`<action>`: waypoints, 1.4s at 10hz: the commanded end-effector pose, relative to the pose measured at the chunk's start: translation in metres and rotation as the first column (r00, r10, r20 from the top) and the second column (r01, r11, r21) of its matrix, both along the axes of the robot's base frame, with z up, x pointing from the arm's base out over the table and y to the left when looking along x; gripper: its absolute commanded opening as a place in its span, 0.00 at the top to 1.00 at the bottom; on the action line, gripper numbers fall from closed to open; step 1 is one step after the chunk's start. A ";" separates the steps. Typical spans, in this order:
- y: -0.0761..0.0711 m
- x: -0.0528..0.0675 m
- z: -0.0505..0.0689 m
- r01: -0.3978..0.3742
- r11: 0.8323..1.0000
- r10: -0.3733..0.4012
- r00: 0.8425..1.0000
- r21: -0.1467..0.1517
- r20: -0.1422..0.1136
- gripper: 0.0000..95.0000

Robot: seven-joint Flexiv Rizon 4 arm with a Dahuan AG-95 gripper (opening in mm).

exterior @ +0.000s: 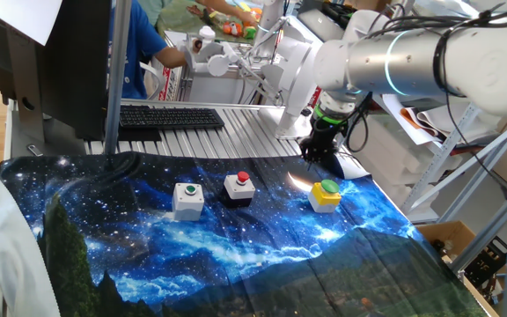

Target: Press three buttons from left to right in sequence

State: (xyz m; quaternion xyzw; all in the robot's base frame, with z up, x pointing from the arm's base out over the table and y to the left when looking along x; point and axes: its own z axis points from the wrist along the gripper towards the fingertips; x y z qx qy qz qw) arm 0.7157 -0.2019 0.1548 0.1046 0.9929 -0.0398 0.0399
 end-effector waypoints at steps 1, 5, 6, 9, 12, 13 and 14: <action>-0.010 0.017 0.010 -0.035 0.999 0.035 0.999 -0.005 -0.010 1.00; -0.043 0.046 0.017 -0.084 0.996 0.084 0.996 0.011 -0.008 1.00; -0.052 0.043 0.014 -0.093 0.996 0.093 0.996 0.006 -0.011 1.00; -0.055 0.042 0.013 -0.084 0.996 0.084 0.996 0.005 -0.019 1.00; -0.058 0.041 0.013 -0.080 0.997 0.080 0.997 0.009 -0.023 1.00; -0.058 0.041 0.013 -0.074 0.997 0.075 0.997 0.010 -0.026 1.00; -0.058 0.041 0.013 -0.073 0.997 0.073 0.997 0.011 -0.025 1.00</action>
